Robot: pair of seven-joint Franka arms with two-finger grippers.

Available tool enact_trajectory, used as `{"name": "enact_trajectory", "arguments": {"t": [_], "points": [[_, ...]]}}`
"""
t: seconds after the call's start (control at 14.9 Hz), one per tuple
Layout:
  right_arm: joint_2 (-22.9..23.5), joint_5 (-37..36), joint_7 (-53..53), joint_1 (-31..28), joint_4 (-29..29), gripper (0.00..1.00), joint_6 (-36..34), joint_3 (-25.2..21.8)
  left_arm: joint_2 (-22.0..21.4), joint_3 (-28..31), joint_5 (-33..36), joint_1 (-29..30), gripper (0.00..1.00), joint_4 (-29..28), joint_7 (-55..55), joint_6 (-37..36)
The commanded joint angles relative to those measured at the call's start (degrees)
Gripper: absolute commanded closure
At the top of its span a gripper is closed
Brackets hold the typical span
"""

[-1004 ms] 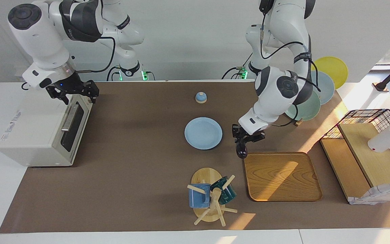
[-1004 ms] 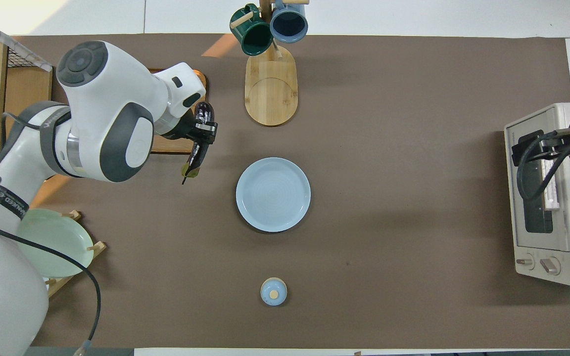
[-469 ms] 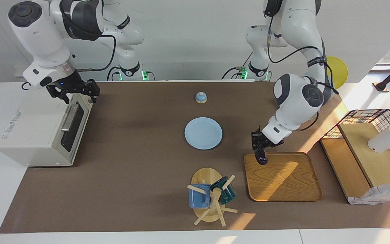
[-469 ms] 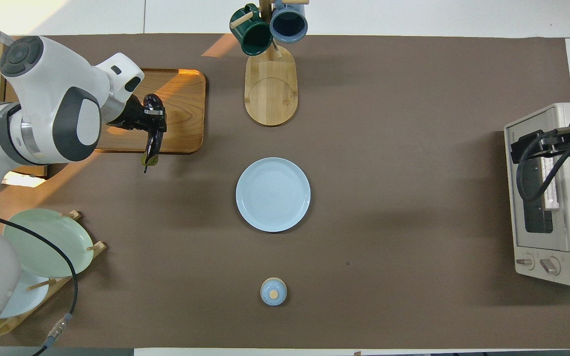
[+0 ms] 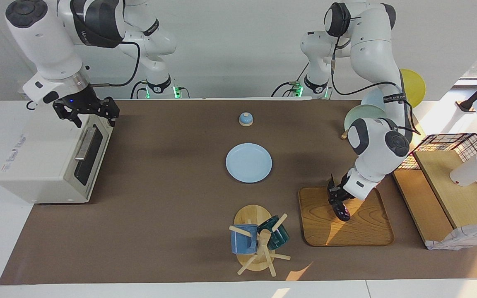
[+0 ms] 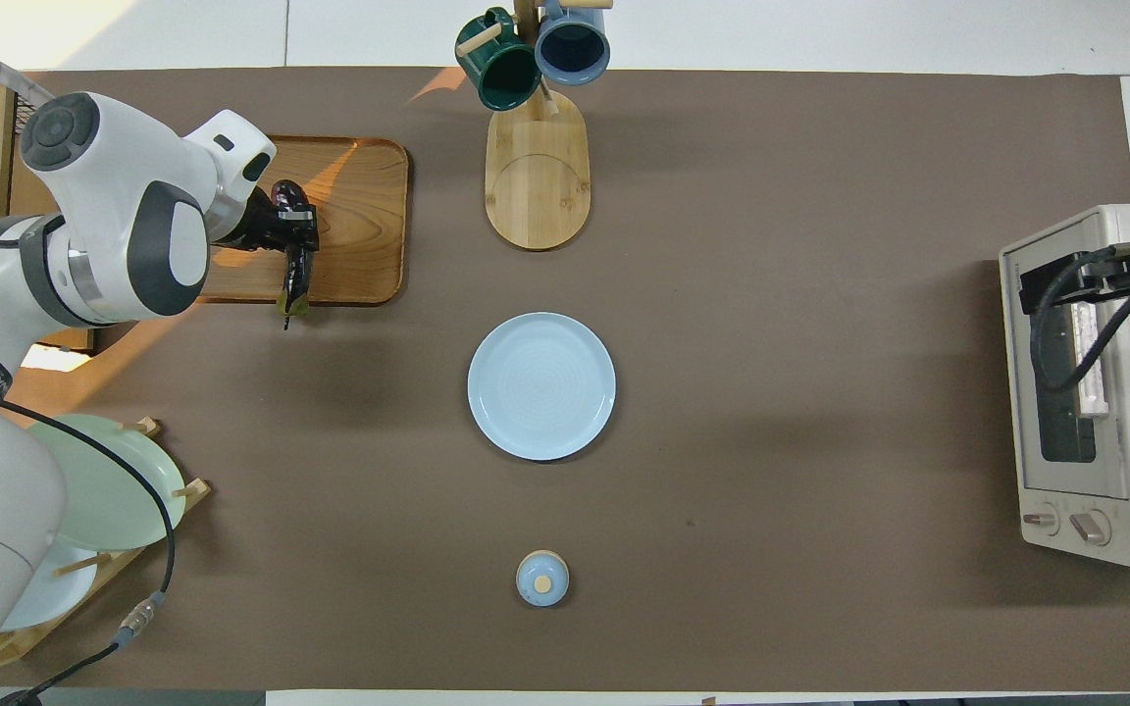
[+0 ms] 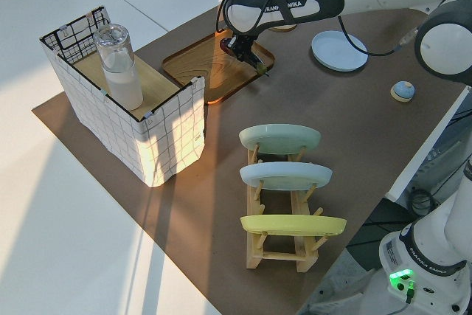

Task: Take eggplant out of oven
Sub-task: 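Carry the eggplant with the left gripper over the wooden tray, then lower the eggplant onto the wooden tray and open the left gripper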

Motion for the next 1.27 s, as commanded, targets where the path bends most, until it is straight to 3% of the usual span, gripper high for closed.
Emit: {"name": "enact_trajectory", "arguments": {"t": [0.0, 0.8, 0.87, 0.94, 1.2], "points": [[0.6, 5.7, 0.7, -0.3, 1.0, 0.00, -0.6, -0.2, 0.4, -0.1, 0.3, 0.3, 1.00, 0.1, -0.7, 2.3], [0.4, 3.8, 0.7, 0.4, 0.9, 0.00, -1.1, 0.0, 1.1, 0.0, 0.5, 0.3, 1.00, 1.0, -0.1, 3.1], [0.4, 3.8, 0.7, 0.4, 0.9, 0.00, -1.2, 0.1, 1.1, 0.0, 1.0, 0.2, 0.90, 1.0, -0.1, 3.1], [0.4, 3.8, 0.7, 0.2, 0.9, 0.00, -1.2, 0.1, 1.1, 0.0, 2.1, 0.2, 0.01, 1.1, -0.1, 3.1], [0.3, 3.8, 0.7, 0.4, 0.8, 0.00, -1.2, 0.1, 0.9, 0.1, 2.7, 0.2, 0.00, 3.2, -0.1, -0.2]]}}
